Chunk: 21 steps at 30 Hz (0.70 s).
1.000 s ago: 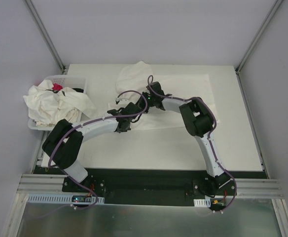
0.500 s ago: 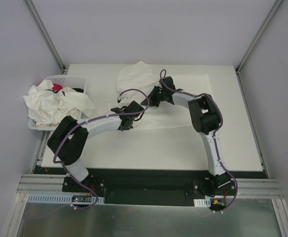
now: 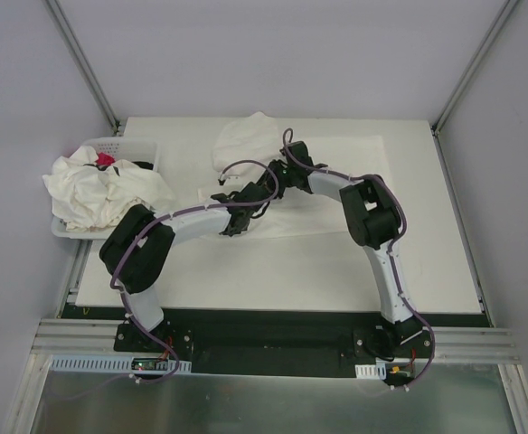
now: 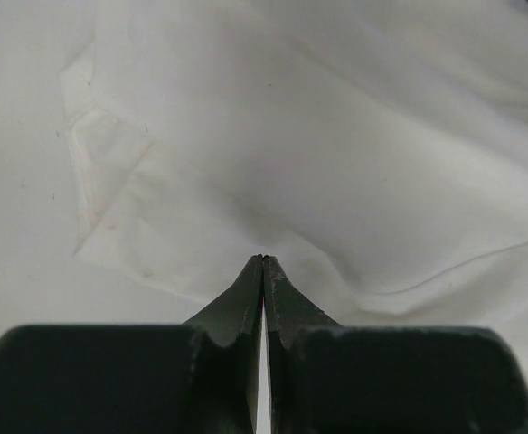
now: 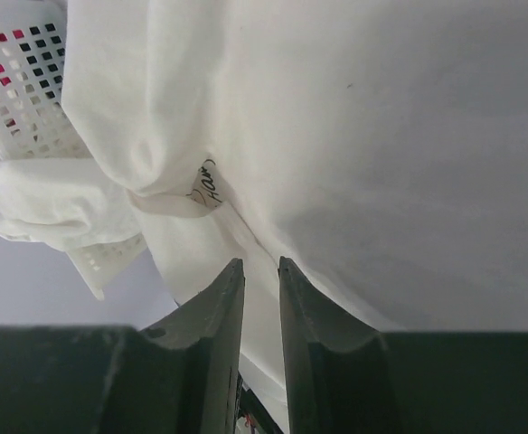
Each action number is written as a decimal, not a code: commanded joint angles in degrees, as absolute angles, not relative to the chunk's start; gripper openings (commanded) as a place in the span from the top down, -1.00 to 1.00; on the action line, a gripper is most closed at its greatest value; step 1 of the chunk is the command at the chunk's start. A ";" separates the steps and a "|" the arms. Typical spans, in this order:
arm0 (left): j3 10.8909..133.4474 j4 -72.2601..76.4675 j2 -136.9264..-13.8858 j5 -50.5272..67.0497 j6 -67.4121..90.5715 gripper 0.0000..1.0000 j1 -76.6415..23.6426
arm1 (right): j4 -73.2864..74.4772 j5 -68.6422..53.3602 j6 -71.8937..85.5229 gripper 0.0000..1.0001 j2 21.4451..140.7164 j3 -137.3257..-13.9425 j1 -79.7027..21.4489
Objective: Fold and stack the t-shirts
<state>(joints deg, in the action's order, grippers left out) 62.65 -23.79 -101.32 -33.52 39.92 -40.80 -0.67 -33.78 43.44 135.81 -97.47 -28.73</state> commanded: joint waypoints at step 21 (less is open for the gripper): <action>63.28 -23.64 -95.89 -39.64 40.96 1.00 -34.54 | -6.94 -36.39 48.34 0.44 133.68 -94.75 -35.77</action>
<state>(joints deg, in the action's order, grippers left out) 63.07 -23.20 -97.80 -38.09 41.10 -35.14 -4.60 -35.20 46.54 135.74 -95.11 -34.46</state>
